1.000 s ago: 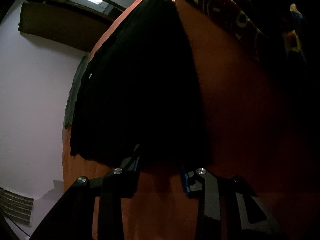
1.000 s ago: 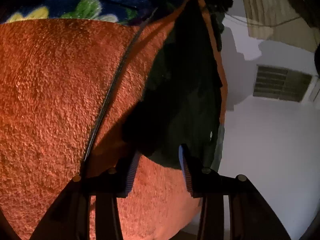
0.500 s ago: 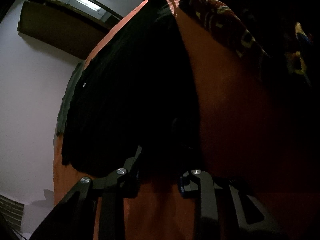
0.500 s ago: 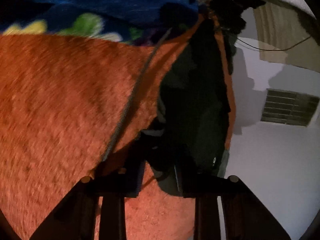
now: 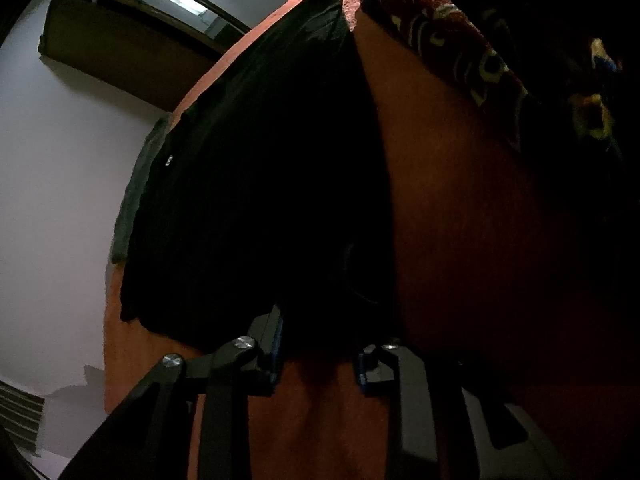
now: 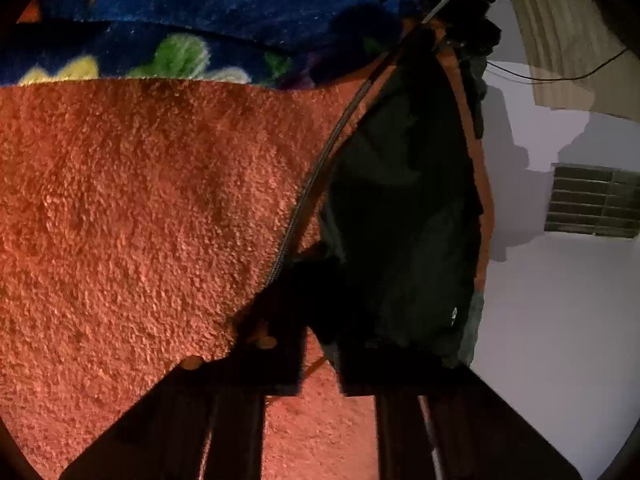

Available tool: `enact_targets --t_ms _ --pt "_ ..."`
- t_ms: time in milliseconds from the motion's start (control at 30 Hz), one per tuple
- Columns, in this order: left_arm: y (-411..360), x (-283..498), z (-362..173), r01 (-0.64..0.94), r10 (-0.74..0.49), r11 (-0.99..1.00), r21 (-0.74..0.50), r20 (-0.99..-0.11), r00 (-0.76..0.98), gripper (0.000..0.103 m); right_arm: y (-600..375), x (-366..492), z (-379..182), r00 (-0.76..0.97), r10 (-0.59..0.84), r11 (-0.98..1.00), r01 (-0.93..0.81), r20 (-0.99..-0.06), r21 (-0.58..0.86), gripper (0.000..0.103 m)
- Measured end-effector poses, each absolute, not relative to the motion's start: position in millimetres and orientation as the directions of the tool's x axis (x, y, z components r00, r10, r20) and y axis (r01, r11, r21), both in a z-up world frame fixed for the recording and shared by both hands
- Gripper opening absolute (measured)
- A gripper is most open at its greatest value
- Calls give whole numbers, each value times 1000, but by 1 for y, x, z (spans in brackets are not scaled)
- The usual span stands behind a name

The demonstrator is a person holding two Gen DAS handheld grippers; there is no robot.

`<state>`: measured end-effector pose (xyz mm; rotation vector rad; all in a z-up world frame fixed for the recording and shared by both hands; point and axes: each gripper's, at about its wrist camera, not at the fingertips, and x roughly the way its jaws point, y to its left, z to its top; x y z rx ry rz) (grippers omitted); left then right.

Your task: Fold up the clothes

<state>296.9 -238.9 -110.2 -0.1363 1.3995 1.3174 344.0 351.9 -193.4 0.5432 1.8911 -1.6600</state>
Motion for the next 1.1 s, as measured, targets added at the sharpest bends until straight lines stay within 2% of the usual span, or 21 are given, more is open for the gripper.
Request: enact_targets --t_ms 167,467,633,733,833,1000,1100 --pt "-235 289 -87 -763 557 352 543 -776 -295 8 342 333 -170 -763 -44 76 641 -645 -763 5" --pt "-191 231 -12 -955 624 15 295 -749 -222 5 318 256 -108 -791 36 -330 567 -611 -754 5" --pt "-190 172 29 -965 688 -253 66 -690 -227 5 342 229 -77 -805 90 -535 458 -587 -710 5" --pt "-192 117 52 -901 724 -420 -109 -638 -261 5 383 205 -45 -820 144 -685 322 -555 -653 5" --pt "-187 67 66 -827 746 -520 -215 -586 -317 3 435 195 -22 -831 192 -776 197 -521 -600 5" --pt "-157 0 82 -757 724 -614 -225 -541 -427 3 475 130 -4 -845 239 -827 82 -479 -557 5" --pt "-135 -35 82 -733 693 -650 -201 -553 -462 3 499 89 -1 -840 249 -859 39 -483 -510 5"
